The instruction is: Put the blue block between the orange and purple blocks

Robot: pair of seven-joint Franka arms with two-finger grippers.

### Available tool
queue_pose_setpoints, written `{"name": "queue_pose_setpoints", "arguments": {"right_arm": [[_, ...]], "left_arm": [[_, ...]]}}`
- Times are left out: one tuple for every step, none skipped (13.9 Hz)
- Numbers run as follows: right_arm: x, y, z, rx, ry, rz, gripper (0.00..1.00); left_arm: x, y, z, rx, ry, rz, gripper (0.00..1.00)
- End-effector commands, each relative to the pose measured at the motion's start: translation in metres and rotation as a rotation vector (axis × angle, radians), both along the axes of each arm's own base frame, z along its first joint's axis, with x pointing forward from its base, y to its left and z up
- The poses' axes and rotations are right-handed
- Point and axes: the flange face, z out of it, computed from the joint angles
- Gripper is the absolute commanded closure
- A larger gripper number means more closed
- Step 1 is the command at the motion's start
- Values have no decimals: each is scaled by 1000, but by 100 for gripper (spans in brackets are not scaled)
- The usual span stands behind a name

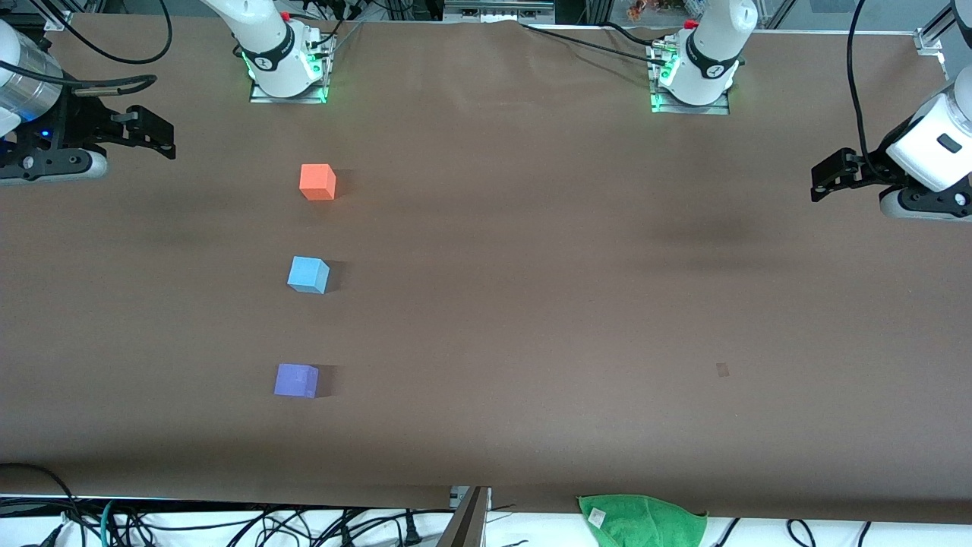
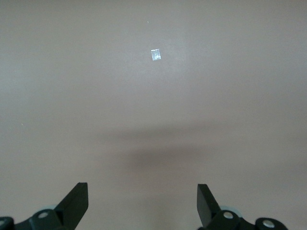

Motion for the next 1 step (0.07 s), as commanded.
{"name": "queue_pose_setpoints", "arguments": {"right_arm": [[2,0,4,9,-8,-5,0]], "left_arm": [[-5,0,6,-17,-7,-10,0]]}}
